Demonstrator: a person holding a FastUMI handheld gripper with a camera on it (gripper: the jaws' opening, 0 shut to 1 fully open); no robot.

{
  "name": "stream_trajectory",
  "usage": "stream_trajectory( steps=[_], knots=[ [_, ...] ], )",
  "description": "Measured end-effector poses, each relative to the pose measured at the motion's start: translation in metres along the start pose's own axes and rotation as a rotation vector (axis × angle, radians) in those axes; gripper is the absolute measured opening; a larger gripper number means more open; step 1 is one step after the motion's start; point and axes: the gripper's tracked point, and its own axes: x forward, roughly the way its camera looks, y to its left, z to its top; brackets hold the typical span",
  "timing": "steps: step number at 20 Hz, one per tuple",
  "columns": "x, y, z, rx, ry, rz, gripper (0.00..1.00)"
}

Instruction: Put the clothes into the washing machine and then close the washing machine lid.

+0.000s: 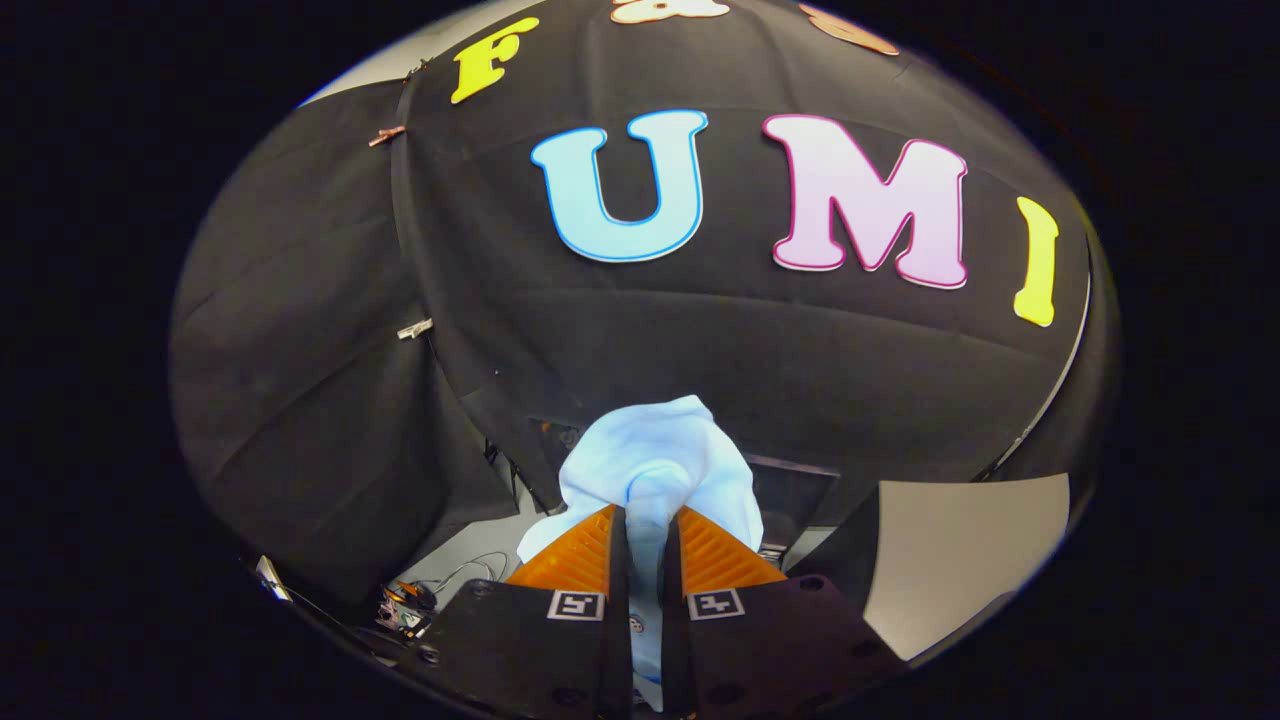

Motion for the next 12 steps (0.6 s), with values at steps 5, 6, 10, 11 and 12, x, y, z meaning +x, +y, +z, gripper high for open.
stream_trajectory(
  steps=[5, 6, 10, 11, 12],
  knots=[
    [0.056, 0.011, -0.05, -0.012, 0.07, 0.003, 0.16],
    [0.068, 0.009, -0.063, -0.014, 0.096, -0.003, 0.16],
    [0.12, 0.002, -0.116, 0.003, 0.185, -0.018, 0.16],
    [0.13, 0.0, -0.131, 0.013, 0.205, -0.022, 0.16],
    [0.14, -0.003, -0.147, 0.021, 0.226, -0.026, 0.16]
  ],
)
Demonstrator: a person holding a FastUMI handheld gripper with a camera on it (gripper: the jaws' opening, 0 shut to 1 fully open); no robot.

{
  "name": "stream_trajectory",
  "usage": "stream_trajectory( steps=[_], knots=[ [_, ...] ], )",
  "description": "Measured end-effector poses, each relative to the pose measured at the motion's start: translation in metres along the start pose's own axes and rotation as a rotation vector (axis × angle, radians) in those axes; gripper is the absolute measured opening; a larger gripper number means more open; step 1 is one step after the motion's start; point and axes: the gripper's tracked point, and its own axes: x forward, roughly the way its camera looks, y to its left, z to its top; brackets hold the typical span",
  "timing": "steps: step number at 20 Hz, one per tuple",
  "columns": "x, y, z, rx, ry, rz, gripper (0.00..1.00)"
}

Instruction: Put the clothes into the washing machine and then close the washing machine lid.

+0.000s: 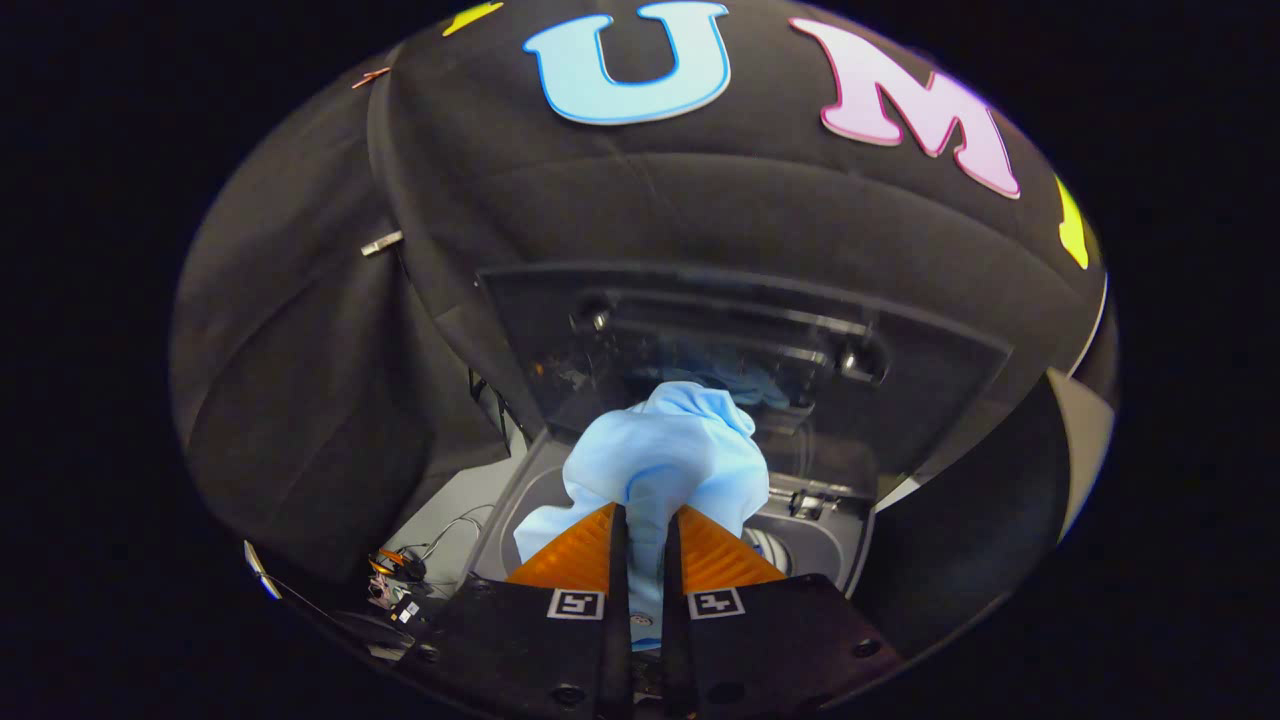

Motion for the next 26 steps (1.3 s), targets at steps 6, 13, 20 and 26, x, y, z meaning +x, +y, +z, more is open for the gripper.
stream_trajectory(
  steps=[6, 13, 20, 26],
  knots=[
    [0.057, -0.021, -0.062, 0.045, 0.126, -0.034, 0.16],
    [0.057, -0.019, -0.072, 0.022, 0.111, -0.05, 0.98],
    [0.02, -0.013, -0.037, 0.02, 0.023, -0.048, 1.0],
    [-0.035, -0.004, 0.044, 0.019, -0.128, -0.07, 1.0]
  ],
)
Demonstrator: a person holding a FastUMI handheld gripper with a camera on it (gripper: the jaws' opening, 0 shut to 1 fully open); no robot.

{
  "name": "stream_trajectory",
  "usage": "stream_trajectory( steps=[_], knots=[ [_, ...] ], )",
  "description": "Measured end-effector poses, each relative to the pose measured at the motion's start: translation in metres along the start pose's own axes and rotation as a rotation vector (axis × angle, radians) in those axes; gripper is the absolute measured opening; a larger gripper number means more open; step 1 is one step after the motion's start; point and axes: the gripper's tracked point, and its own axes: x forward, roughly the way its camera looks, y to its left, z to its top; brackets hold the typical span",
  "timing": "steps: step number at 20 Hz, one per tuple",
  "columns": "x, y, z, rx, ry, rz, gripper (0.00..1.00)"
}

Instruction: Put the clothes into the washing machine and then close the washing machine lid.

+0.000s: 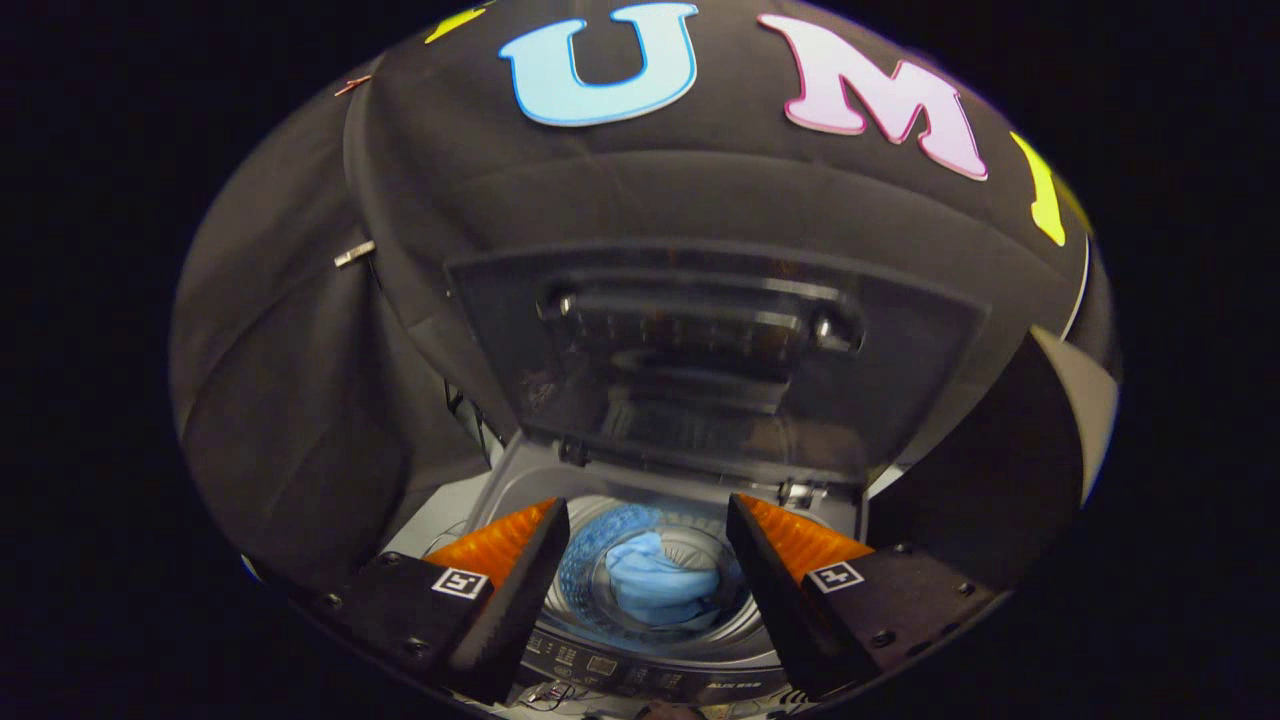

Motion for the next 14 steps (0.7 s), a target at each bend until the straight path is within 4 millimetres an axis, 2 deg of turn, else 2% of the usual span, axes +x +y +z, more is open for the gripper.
stream_trajectory(
  steps=[5, 7, 9, 11, 14],
  knots=[
    [-0.028, -0.007, 0.074, 0.013, -0.118, -0.007, 0.99],
    [-0.034, -0.013, 0.093, 0.021, -0.152, -0.002, 0.99],
    [-0.03, -0.024, 0.108, 0.022, -0.159, -0.02, 0.99],
    [-0.014, -0.034, 0.12, 0.023, -0.16, -0.027, 0.99],
    [0.005, -0.05, 0.129, 0.038, -0.137, -0.049, 0.99]
  ],
)
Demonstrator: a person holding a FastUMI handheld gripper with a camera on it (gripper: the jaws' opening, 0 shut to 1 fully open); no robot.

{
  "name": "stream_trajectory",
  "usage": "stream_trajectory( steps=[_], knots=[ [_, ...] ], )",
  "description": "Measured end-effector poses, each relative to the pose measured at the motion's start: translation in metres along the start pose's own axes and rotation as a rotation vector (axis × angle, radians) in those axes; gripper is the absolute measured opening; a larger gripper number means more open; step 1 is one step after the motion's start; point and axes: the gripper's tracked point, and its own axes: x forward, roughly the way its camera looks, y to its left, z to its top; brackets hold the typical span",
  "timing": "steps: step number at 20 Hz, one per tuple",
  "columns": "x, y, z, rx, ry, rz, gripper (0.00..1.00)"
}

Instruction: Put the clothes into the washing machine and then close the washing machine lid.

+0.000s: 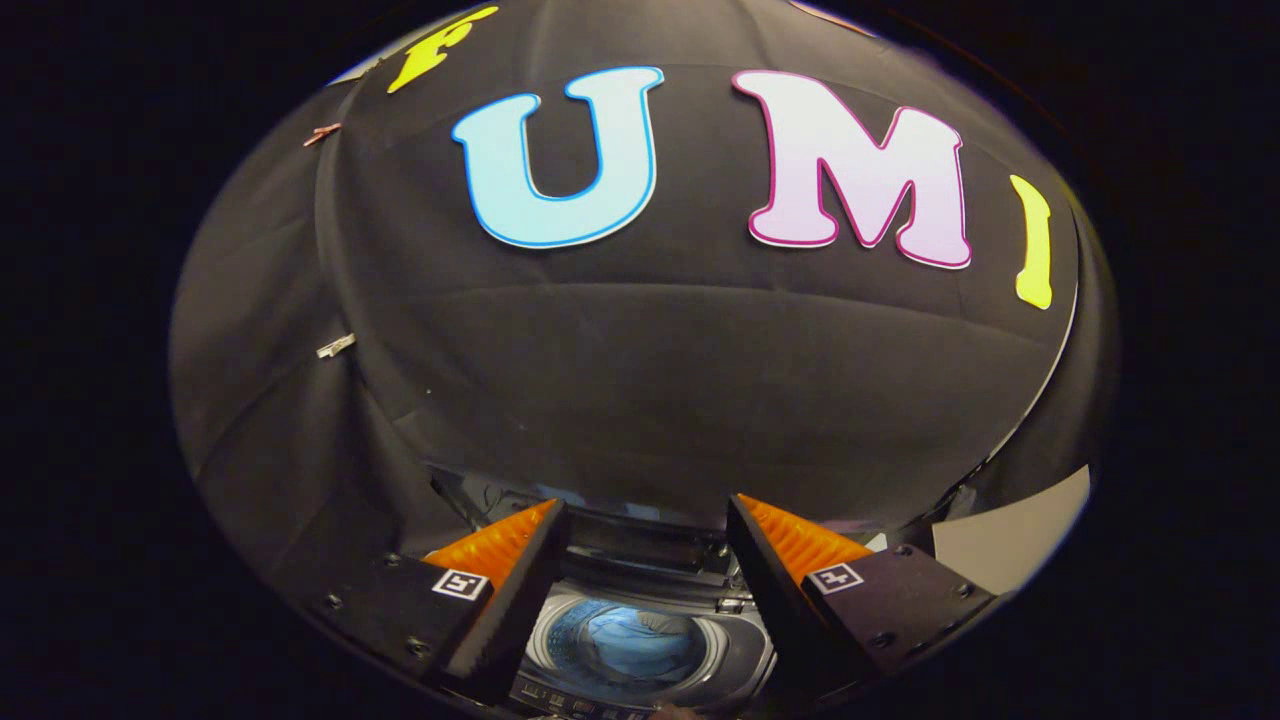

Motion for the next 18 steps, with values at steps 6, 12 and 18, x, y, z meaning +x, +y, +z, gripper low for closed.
stream_trajectory(
  steps=[6, 12, 18],
  knots=[
    [0.044, -0.011, -0.003, 0.002, 0.023, -0.006, 0.99],
    [0.05, -0.012, -0.014, 0.048, 0.054, 0.012, 1.0],
    [0.028, -0.005, -0.028, 0.074, 0.065, 0.03, 1.0]
  ],
)
